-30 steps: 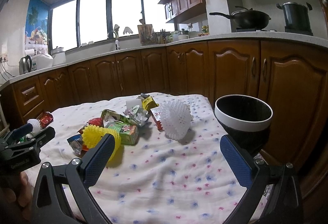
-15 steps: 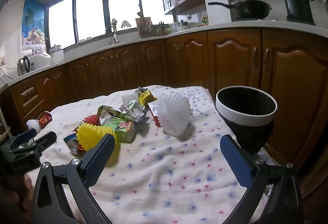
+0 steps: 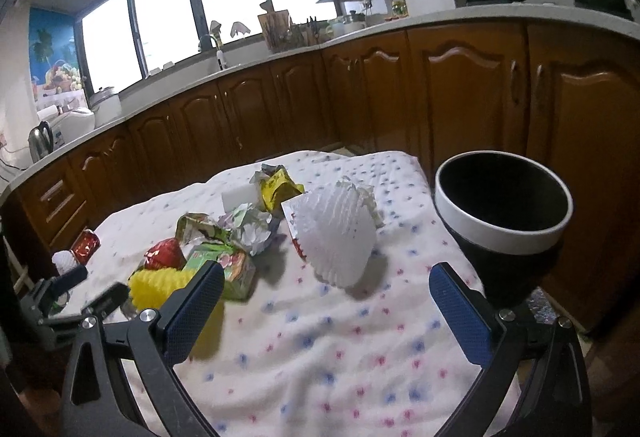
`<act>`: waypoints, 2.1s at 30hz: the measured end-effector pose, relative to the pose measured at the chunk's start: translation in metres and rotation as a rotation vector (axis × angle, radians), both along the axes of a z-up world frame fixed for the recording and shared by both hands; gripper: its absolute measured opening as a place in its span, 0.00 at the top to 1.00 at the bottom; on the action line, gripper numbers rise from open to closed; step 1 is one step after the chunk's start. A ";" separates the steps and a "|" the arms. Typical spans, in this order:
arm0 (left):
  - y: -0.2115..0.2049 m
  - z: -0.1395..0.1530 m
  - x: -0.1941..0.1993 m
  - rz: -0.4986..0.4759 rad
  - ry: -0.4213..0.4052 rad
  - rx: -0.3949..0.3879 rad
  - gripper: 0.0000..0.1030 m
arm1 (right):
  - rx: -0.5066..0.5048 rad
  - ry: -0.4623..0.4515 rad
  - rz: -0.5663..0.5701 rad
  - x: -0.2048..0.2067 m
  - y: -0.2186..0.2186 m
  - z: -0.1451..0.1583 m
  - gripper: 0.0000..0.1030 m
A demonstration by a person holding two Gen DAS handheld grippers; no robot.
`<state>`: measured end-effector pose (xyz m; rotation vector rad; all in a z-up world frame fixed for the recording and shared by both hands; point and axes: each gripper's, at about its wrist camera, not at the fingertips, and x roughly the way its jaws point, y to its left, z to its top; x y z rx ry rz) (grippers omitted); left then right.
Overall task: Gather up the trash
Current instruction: 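Grasp the yellow foam net with the left tool while the right tool grasps the white foam net, then carry both foam nets over the bin and open both tools to drop them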
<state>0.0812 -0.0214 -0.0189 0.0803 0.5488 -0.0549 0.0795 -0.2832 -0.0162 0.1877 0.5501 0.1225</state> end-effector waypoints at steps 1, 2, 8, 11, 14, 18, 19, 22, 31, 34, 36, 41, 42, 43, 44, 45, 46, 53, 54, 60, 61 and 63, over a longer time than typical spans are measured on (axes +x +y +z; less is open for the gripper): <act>-0.003 -0.002 0.004 -0.010 0.014 0.007 0.08 | 0.003 0.012 0.001 0.008 -0.001 -0.001 0.01; -0.005 -0.005 0.007 -0.016 0.025 0.011 0.10 | 0.005 0.022 0.004 0.014 -0.002 -0.002 0.01; -0.011 -0.015 0.027 -0.060 0.101 -0.002 0.43 | 0.006 0.122 0.004 0.058 -0.006 -0.020 0.15; -0.011 -0.020 0.036 -0.084 0.147 -0.027 0.69 | 0.024 0.169 0.008 0.077 -0.010 -0.032 0.35; -0.011 -0.024 0.040 -0.108 0.176 -0.062 0.85 | 0.056 0.195 0.020 0.086 -0.015 -0.039 0.81; -0.012 -0.014 0.030 -0.127 0.149 -0.075 0.88 | 0.048 0.151 0.029 0.074 -0.013 -0.032 0.85; -0.012 -0.010 0.027 -0.134 0.138 -0.081 0.88 | 0.051 0.141 0.034 0.069 -0.014 -0.029 0.85; -0.015 0.007 0.018 -0.156 0.094 -0.090 0.88 | 0.059 0.120 0.042 0.056 -0.014 -0.020 0.85; -0.041 0.042 0.023 -0.217 0.021 -0.110 0.88 | 0.079 0.066 -0.024 0.028 -0.052 0.006 0.85; -0.056 0.043 0.034 -0.238 0.032 -0.129 0.88 | 0.081 0.055 -0.056 0.024 -0.069 0.011 0.85; -0.068 0.043 0.043 -0.252 0.033 -0.137 0.88 | 0.084 0.054 -0.080 0.023 -0.083 0.014 0.85; -0.101 0.049 0.060 -0.300 0.038 -0.146 0.88 | 0.086 0.052 -0.129 0.024 -0.113 0.017 0.85; -0.111 0.050 0.065 -0.315 0.038 -0.144 0.88 | 0.082 0.052 -0.141 0.025 -0.119 0.018 0.85; -0.116 0.051 0.067 -0.324 0.038 -0.146 0.88 | 0.078 0.053 -0.151 0.027 -0.125 0.018 0.85; -0.126 0.053 0.072 -0.337 0.035 -0.148 0.88 | 0.078 0.054 -0.161 0.028 -0.131 0.018 0.85; -0.133 0.054 0.075 -0.346 0.035 -0.147 0.88 | 0.081 0.055 -0.172 0.030 -0.138 0.018 0.85; -0.141 0.055 0.080 -0.355 0.039 -0.146 0.88 | 0.079 0.056 -0.185 0.033 -0.143 0.018 0.85; -0.200 0.062 0.124 -0.430 0.072 -0.174 0.88 | 0.083 0.069 -0.240 0.056 -0.184 0.020 0.85; -0.211 0.061 0.133 -0.441 0.090 -0.181 0.88 | 0.083 0.072 -0.246 0.060 -0.189 0.020 0.85; -0.261 0.050 0.168 -0.466 0.118 -0.182 0.88 | 0.079 0.096 -0.266 0.083 -0.214 0.013 0.85; -0.266 0.047 0.172 -0.469 0.125 -0.181 0.88 | 0.080 0.106 -0.267 0.087 -0.217 0.010 0.85; -0.279 0.041 0.179 -0.493 0.148 -0.189 0.88 | 0.078 0.121 -0.270 0.093 -0.221 0.004 0.85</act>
